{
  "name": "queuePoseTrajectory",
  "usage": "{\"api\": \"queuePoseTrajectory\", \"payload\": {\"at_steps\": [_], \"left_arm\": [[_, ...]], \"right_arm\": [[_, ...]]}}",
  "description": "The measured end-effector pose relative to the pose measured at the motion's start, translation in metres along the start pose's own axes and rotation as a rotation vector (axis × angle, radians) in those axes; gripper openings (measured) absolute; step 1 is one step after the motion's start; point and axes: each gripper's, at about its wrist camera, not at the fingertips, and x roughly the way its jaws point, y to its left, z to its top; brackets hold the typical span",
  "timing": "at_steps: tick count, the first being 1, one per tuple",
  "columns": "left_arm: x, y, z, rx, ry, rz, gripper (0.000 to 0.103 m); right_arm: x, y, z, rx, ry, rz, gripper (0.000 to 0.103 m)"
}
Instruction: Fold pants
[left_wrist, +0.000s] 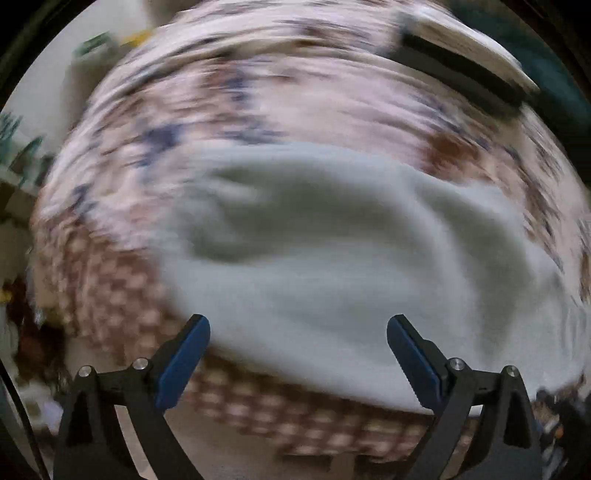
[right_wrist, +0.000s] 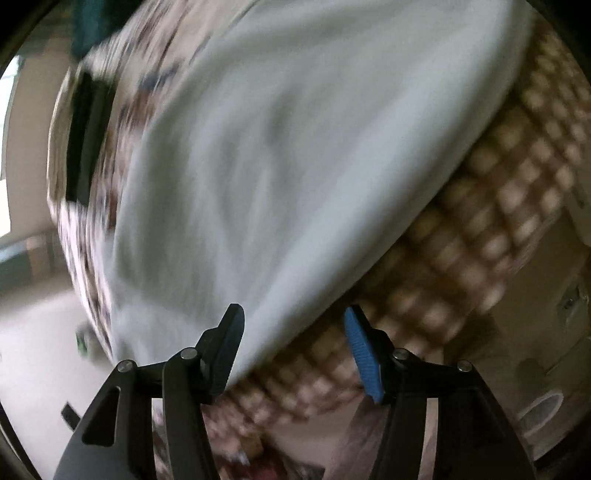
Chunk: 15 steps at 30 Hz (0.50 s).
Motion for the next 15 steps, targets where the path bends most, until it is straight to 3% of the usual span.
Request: {"api": "queuePoseTrajectory", "payload": {"at_steps": [3,8,12,15], "left_arm": [[0.009,-0.076,-0.005,0.081,0.016,-0.066,0.098],[0.02,-0.208,-0.008,0.24,0.012,-0.106,0.098],[0.031,-0.291,-0.018,0.337,0.016,-0.094,0.098],[0.039,-0.34,-0.022,0.384,0.02,-0.085,0.098]], "right_arm": [[-0.044,-0.04,0.045,0.106,-0.149,-0.012,0.06],[-0.127,-0.101,0.137,0.232,-0.422,-0.029,0.06],[-0.163,-0.137,0.211,0.265,-0.52,-0.084,0.06],[-0.168,-0.167,0.259,0.285,-0.507,-0.077,0.06]]}}
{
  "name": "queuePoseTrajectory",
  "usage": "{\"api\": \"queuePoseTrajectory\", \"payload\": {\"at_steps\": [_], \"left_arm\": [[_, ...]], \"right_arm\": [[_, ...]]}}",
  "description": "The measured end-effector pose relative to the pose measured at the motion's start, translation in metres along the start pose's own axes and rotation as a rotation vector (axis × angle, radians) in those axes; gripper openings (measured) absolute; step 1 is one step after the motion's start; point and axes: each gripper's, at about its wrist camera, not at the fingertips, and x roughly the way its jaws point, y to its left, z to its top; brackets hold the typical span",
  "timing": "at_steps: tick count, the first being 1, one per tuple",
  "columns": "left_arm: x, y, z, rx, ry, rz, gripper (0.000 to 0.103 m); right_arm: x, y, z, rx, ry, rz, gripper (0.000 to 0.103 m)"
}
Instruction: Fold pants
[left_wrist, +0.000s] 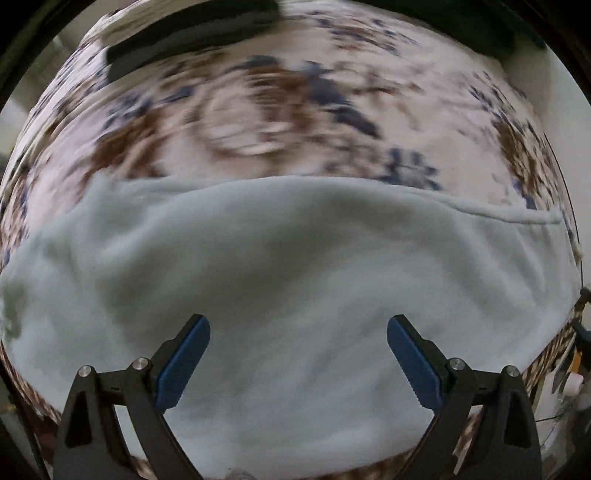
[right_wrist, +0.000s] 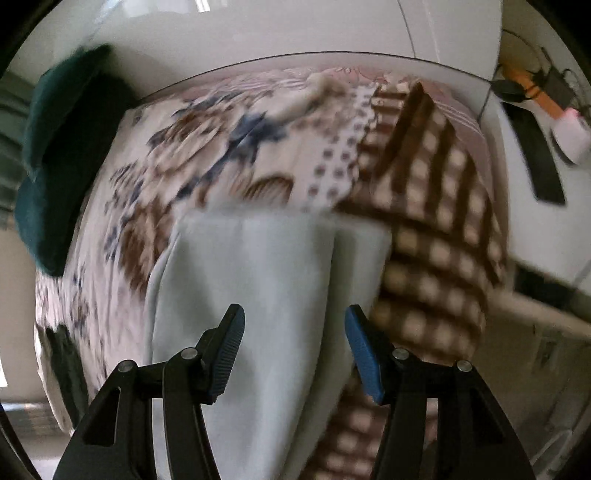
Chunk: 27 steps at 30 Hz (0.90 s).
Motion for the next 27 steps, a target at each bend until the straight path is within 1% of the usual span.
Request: {"api": "queuePoseTrajectory", "payload": {"at_steps": [1,2,3,4,5,7,8,10,12,13,14,16,17,19,20,21,22,23,25,26,27], "left_arm": [[0.003,-0.014,0.004,0.011,0.002,0.001,0.098],[0.006,-0.024,0.005,0.018,0.005,0.001,0.098],[0.008,-0.034,0.007,0.023,0.011,0.004,0.098],[0.01,-0.042,0.009,0.025,0.017,0.007,0.098],[0.011,-0.048,0.011,0.026,0.022,0.006,0.098],[0.011,-0.059,0.013,0.034,0.028,0.01,0.098],[0.011,-0.062,0.013,0.038,0.029,0.012,0.098],[0.007,-0.068,0.013,0.051,0.029,0.019,0.098],[0.006,-0.073,0.016,0.062,0.031,0.032,0.098],[0.006,-0.073,0.016,0.063,0.034,0.036,0.098],[0.007,-0.072,0.018,0.058,0.038,0.042,0.098],[0.008,-0.071,0.017,0.044,0.044,0.048,0.098],[0.007,-0.067,0.018,0.034,0.042,0.05,0.098],[0.001,-0.057,0.018,0.021,0.032,0.068,0.098],[-0.002,-0.048,0.015,0.009,0.031,0.067,0.098],[-0.009,-0.035,0.016,-0.017,0.028,0.055,0.098],[-0.015,-0.023,0.015,-0.039,0.023,0.049,0.098],[-0.021,-0.011,0.014,-0.059,0.021,0.044,0.098],[-0.036,0.024,0.011,-0.117,0.014,0.045,0.098],[-0.041,0.038,0.009,-0.135,0.01,0.055,0.098],[-0.046,0.06,0.01,-0.158,0.007,0.084,0.098]], "right_arm": [[0.013,-0.005,0.017,0.017,0.029,0.0,0.055],[0.021,-0.007,0.023,0.029,0.041,0.013,0.047],[0.029,-0.007,0.026,0.03,0.059,0.018,0.01],[0.034,-0.007,0.029,0.024,0.07,0.002,0.008],[0.034,-0.004,0.021,0.015,0.061,0.005,0.008],[0.02,-0.003,0.023,-0.035,0.028,-0.007,0.007],[0.012,-0.004,0.019,-0.047,0.017,-0.01,0.007],[0.0,-0.012,0.013,-0.033,0.007,-0.018,0.007],[-0.008,-0.028,0.012,-0.01,0.01,-0.042,0.007],[-0.002,-0.035,0.013,0.003,0.035,-0.041,0.007],[0.011,-0.041,0.013,0.017,0.084,-0.035,0.007],[0.029,-0.047,0.015,0.014,0.184,-0.051,0.012],[0.031,-0.046,0.017,0.008,0.208,-0.047,0.013],[0.024,-0.039,0.023,-0.018,0.231,-0.058,0.026],[0.013,-0.03,0.025,-0.049,0.223,-0.053,0.033],[0.003,-0.02,0.025,-0.083,0.215,-0.064,0.05],[-0.012,-0.002,0.02,-0.148,0.204,-0.089,0.059],[-0.02,0.012,0.014,-0.196,0.202,-0.092,0.059],[-0.033,0.057,-0.013,-0.337,0.243,-0.074,0.059],[-0.035,0.083,-0.033,-0.402,0.286,-0.033,0.059],[-0.033,0.116,-0.059,-0.477,0.353,0.02,0.059]]}}
